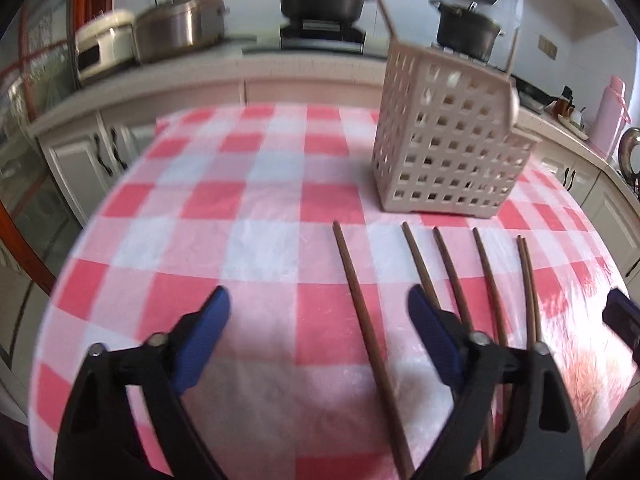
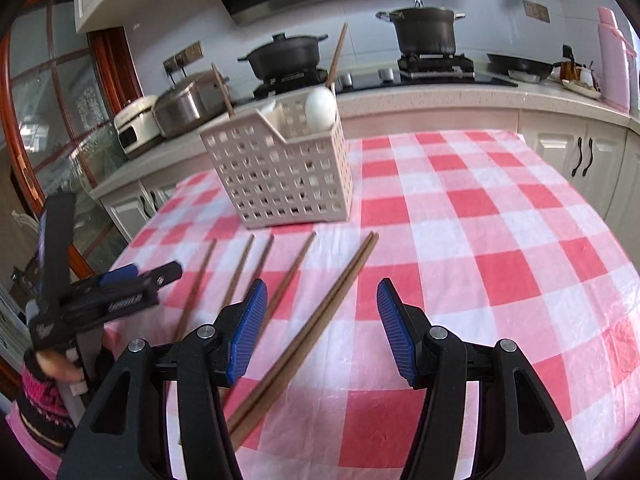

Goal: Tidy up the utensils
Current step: 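Move the right gripper down over the brown chopsticks on the cloth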

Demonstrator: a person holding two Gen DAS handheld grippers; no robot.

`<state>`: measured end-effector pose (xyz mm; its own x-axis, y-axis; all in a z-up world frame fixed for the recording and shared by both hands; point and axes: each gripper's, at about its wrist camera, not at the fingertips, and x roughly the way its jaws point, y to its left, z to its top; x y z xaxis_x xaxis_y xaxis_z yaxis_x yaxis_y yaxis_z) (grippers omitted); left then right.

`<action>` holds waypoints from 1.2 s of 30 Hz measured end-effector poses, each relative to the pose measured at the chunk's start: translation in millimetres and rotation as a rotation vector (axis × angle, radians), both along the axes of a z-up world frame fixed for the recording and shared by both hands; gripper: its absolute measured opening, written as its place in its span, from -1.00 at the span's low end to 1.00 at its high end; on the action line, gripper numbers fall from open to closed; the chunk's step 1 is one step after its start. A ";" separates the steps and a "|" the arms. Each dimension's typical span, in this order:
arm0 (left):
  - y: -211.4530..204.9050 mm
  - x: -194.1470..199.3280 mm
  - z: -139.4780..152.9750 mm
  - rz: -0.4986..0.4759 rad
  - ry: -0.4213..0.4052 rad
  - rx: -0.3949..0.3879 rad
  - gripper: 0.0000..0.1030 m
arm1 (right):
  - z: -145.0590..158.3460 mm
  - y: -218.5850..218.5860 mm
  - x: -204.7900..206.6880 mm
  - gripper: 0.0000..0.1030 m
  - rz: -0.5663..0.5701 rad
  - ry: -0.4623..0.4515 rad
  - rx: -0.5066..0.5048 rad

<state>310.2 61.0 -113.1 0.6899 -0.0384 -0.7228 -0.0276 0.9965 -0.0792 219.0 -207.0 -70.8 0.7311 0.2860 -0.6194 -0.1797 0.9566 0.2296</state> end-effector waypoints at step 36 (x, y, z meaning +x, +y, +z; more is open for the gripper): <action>-3.8 22.3 -21.9 -0.073 0.055 -0.044 -0.85 | -41.2 24.5 77.2 -0.46 -0.053 0.262 -0.265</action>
<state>332.4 57.2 -135.0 0.6437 -0.1198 -0.7558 0.0396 0.9916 -0.1234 296.2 -182.5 -112.0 0.5477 0.0563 -0.8348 -0.0959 0.9954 0.0043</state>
